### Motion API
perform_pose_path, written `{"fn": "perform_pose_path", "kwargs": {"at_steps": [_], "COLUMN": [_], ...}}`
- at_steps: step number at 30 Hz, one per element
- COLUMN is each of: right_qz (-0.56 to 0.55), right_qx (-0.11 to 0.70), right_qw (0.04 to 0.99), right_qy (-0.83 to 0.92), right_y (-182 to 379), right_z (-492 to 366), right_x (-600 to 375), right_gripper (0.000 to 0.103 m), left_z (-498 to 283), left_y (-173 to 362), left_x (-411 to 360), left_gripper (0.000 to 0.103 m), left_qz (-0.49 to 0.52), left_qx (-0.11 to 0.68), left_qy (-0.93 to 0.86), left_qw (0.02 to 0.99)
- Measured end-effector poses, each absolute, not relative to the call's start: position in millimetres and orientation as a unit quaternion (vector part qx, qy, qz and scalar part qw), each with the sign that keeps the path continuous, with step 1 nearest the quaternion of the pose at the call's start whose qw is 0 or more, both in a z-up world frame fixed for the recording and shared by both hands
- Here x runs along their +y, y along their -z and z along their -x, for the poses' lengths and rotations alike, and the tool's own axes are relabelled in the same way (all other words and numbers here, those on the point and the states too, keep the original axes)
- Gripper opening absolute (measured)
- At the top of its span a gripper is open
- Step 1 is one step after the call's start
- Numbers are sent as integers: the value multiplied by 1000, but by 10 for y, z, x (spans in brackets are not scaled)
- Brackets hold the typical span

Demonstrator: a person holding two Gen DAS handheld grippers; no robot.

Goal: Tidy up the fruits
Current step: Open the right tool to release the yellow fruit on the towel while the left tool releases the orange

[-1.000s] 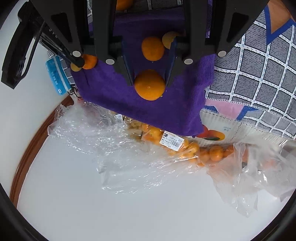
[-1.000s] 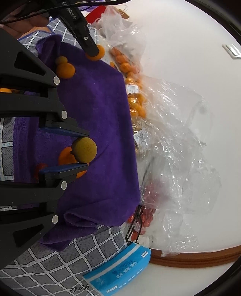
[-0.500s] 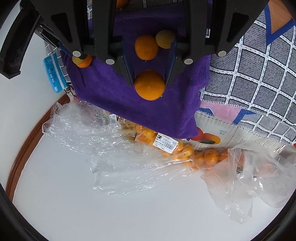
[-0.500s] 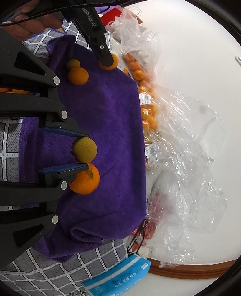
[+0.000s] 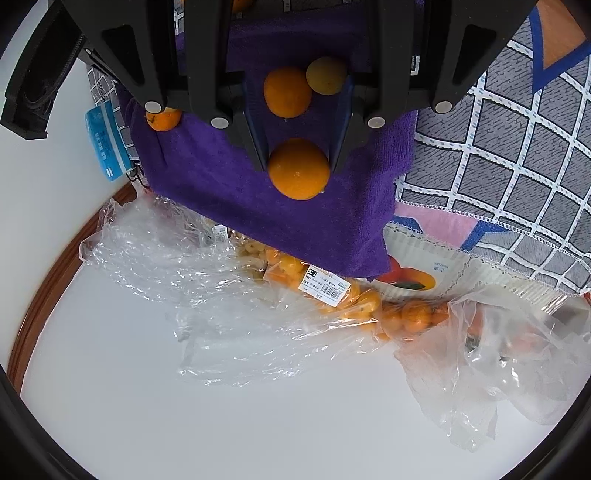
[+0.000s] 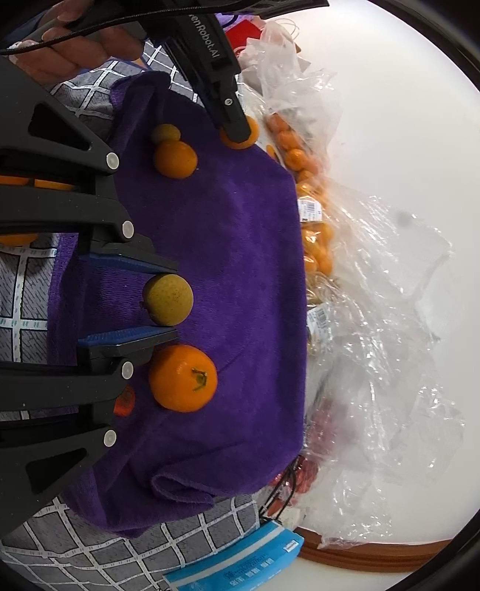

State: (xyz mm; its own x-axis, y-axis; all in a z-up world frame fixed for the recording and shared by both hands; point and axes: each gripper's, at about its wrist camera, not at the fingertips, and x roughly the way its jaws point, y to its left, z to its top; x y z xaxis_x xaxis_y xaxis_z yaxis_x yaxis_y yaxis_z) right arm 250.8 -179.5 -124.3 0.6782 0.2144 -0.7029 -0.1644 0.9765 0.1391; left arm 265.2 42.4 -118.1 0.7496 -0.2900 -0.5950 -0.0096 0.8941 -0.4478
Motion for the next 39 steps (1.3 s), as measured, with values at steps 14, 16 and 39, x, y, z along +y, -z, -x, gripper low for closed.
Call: {"fn": "perform_pose_path", "kwargs": {"at_steps": [14, 16, 39], "right_qz": [-24, -25, -58], "right_qx": [412, 412, 371], "right_qw": [906, 906, 918], "right_qy": [-93, -97, -124], "right_y": [1370, 1363, 1179], "right_z": [-2575, -2569, -2456], "right_x": [-1778, -1776, -1845], "right_gripper": [28, 28, 38], "left_z": [-2656, -2657, -2694], "left_y": [1199, 1211, 1252], "left_x": [508, 536, 386], "left_gripper": [32, 32, 31], "left_qz": [250, 258, 207], "left_qx": [348, 347, 362], "left_qy": [88, 82, 53], "left_qw": [899, 898, 907]}}
